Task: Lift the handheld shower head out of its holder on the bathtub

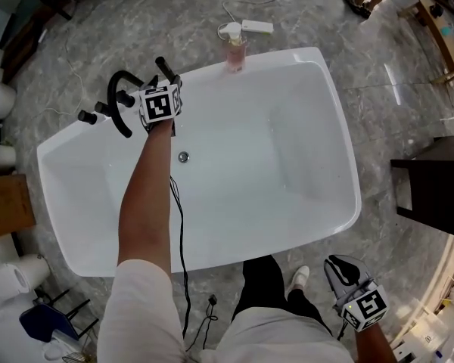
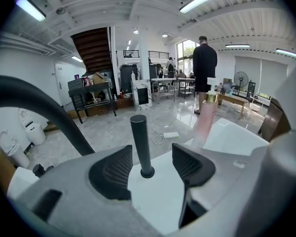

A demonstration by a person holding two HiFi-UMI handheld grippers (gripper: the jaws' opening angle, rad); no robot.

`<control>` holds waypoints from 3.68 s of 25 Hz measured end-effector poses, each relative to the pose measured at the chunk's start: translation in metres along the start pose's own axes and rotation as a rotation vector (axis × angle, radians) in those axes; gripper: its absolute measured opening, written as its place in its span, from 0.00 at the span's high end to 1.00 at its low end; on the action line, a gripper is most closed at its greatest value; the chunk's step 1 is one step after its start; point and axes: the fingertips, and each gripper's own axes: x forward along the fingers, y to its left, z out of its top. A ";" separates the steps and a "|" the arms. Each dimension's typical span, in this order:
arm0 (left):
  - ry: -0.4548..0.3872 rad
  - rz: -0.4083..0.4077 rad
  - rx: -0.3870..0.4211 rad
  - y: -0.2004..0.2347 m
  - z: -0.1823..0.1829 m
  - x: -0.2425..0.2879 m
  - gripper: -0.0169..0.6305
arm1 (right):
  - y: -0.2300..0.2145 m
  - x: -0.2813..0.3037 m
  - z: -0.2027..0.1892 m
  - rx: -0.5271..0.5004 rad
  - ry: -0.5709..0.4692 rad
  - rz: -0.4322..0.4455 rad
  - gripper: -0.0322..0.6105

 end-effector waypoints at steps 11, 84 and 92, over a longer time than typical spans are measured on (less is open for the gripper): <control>0.024 0.051 -0.016 0.020 0.002 0.039 0.57 | 0.003 0.019 -0.007 0.019 0.033 0.026 0.86; -0.199 -0.008 0.105 -0.034 0.096 -0.242 0.76 | 0.051 -0.039 0.016 -0.103 -0.172 0.171 0.88; -0.219 0.000 0.105 -0.060 0.090 -0.301 0.76 | 0.054 -0.063 0.002 -0.132 -0.207 0.201 0.89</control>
